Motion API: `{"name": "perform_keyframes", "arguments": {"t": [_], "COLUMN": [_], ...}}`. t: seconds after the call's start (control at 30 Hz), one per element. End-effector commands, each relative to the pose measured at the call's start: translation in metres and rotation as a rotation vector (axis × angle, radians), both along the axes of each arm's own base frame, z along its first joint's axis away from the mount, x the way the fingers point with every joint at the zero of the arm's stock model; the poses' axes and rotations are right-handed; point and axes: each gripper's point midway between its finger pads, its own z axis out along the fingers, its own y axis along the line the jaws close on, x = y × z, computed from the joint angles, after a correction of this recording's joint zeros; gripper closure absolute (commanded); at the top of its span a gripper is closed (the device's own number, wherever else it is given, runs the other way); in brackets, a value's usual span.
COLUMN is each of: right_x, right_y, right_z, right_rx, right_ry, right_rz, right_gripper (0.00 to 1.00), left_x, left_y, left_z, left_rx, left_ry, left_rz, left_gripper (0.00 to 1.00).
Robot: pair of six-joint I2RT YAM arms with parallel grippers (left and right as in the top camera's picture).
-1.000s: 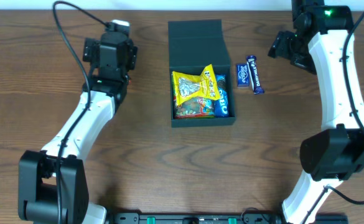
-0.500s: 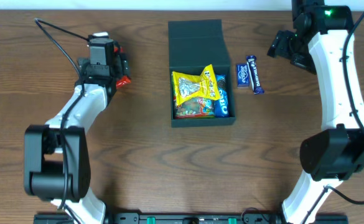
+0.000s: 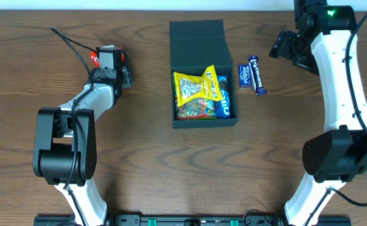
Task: Pack container
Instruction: 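Reach left gripper to the red candy bag and grasp it, then carry the red bag into the box and release it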
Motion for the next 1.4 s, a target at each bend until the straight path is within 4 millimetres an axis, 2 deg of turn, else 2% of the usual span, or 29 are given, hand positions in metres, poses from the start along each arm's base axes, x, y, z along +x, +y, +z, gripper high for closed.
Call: {"name": "perform_keyframes", "arguments": {"t": [0.0,0.07,0.13,0.27,0.37,0.43,0.57,0.63,0.7,0.77,0.8,0.87,0.97,1.1,1.2,1.37], "right_x": [0.0,0.0,0.0,-0.002,-0.002,-0.002,-0.002,-0.002,-0.002,-0.003,-0.003,-0.004,-0.005,-0.006,-0.006,-0.007], "right_y": [-0.003,-0.003,-0.003,-0.003,-0.003,-0.003,-0.009,-0.014,-0.019,-0.024,-0.026,-0.031,-0.036,-0.042,-0.042,-0.042], "right_z": [0.008,0.008,0.008,0.008,0.008,0.008,0.008,0.008,0.008,0.008,0.008,0.008,0.008,0.008,0.008,0.008], "right_rx": [-0.002,-0.002,-0.002,-0.003,-0.004,-0.004,-0.013,-0.012,-0.012,-0.012,-0.012,-0.013,-0.013,-0.013,-0.017,-0.018], "right_ry": [-0.019,-0.018,-0.018,-0.011,-0.008,-0.008,-0.012,-0.012,-0.012,-0.011,-0.011,-0.011,-0.01,-0.006,-0.002,0.002], "right_rz": [0.003,0.004,0.003,0.003,0.004,0.003,-0.005,-0.018,-0.029,-0.041,-0.047,-0.058,-0.07,-0.082,-0.066,-0.061], "right_gripper": [0.1,0.1,0.1,0.1,0.1,0.1,0.09,0.09,0.09,0.09,0.09,0.09,0.09,0.08,0.08,0.08], "left_x": [0.0,0.0,-0.001,-0.003,0.0,0.003,0.007,0.001,-0.016,-0.04,-0.05,-0.063,-0.076,-0.1,-0.115,-0.144], "left_y": [0.001,0.001,0.002,0.002,0.001,0.0,-0.007,-0.036,-0.08,-0.116,-0.127,-0.141,-0.155,-0.189,-0.212,-0.236], "left_z": [-0.006,-0.006,-0.006,-0.006,0.011,0.035,0.109,0.155,0.195,0.218,0.223,0.224,0.213,0.196,0.178,0.149], "left_rx": [-0.011,-0.005,-0.005,-0.004,0.057,0.116,0.223,0.227,0.14,0.031,-0.016,-0.083,-0.109,-0.016,0.123,0.224], "left_ry": [0.009,0.011,0.016,0.024,0.008,-0.03,-0.163,-0.272,-0.399,-0.483,-0.498,-0.491,-0.439,-0.39,-0.328,-0.212], "left_rz": [0.016,0.011,0.012,0.011,-0.067,-0.137,-0.289,-0.499,-0.752,-0.954,-1.01,-1.077,-1.125,-1.292,-1.384,-1.514], "left_gripper": [0.44,0.76,0.93,0.94,0.94,0.94,0.94,0.94,0.94,0.94,0.94,0.94,0.94,0.94,0.94,0.94]}}
